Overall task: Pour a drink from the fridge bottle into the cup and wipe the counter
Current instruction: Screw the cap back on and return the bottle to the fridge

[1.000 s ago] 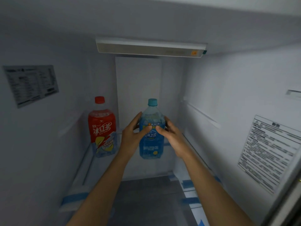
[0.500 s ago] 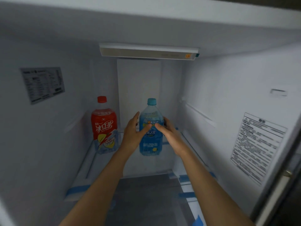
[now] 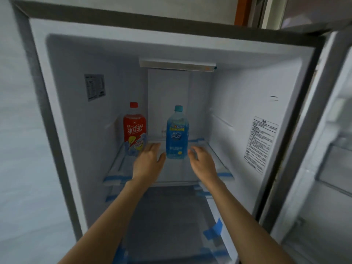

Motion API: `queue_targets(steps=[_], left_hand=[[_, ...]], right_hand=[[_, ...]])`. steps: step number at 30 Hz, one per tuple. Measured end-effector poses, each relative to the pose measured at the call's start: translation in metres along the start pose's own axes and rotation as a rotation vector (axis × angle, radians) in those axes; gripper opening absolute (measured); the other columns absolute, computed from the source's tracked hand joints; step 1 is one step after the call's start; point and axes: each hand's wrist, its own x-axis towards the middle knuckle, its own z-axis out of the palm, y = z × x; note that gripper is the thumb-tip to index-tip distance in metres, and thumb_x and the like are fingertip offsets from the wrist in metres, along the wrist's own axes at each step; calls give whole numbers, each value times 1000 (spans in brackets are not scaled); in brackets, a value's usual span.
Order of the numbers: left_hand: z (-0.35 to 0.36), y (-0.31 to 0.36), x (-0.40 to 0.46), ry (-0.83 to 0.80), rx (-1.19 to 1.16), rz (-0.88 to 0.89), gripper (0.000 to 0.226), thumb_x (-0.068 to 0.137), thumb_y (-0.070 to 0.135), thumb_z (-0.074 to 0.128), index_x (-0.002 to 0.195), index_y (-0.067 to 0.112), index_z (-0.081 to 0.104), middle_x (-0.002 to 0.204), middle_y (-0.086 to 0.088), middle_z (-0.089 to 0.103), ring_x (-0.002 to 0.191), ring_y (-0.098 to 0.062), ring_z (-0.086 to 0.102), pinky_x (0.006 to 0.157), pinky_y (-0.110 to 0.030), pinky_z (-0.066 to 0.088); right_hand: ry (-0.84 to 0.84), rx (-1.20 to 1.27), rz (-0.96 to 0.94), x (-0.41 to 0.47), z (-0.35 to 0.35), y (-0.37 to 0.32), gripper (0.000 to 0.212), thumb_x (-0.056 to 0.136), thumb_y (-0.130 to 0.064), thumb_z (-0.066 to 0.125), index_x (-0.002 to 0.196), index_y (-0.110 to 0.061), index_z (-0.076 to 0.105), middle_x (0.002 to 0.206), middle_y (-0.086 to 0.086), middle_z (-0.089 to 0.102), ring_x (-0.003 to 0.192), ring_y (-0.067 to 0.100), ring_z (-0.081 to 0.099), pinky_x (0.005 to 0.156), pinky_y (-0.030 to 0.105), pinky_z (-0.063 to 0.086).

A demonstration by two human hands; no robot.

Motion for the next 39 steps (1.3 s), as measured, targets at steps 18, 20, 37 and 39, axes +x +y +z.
queue_targets(steps=[18,20,37,39], left_hand=[[-39,-6,-178,-79,162,99,37,92,26,57,123,5,60,122,-15,62,112,-38,54,94,-46,44],[-48,-7,-187,-92,170,132,36,93,27,56,122,6,60,121,-14,62,110,-37,54,94,-45,43],[-93,24,-343,-268,56,343,29,92,25,53,115,11,61,116,-9,63,107,-29,56,97,-39,40],[-93,36,-354,-293,57,377,29,92,26,52,115,11,60,114,-9,63,107,-29,56,97,-40,40]], right_hand=[[69,-286,-135,-196,-24,-12,29,96,-23,54,115,-3,65,111,15,67,106,32,60,90,37,48],[64,-315,-122,-212,-29,-18,31,95,-24,54,116,-3,64,112,16,67,107,32,60,91,38,49],[79,-457,197,-436,-96,-67,36,99,-28,48,124,-6,60,123,11,64,114,25,57,95,33,47],[93,-481,234,-457,-110,-62,36,99,-27,47,125,-6,59,125,11,63,116,26,56,97,34,46]])
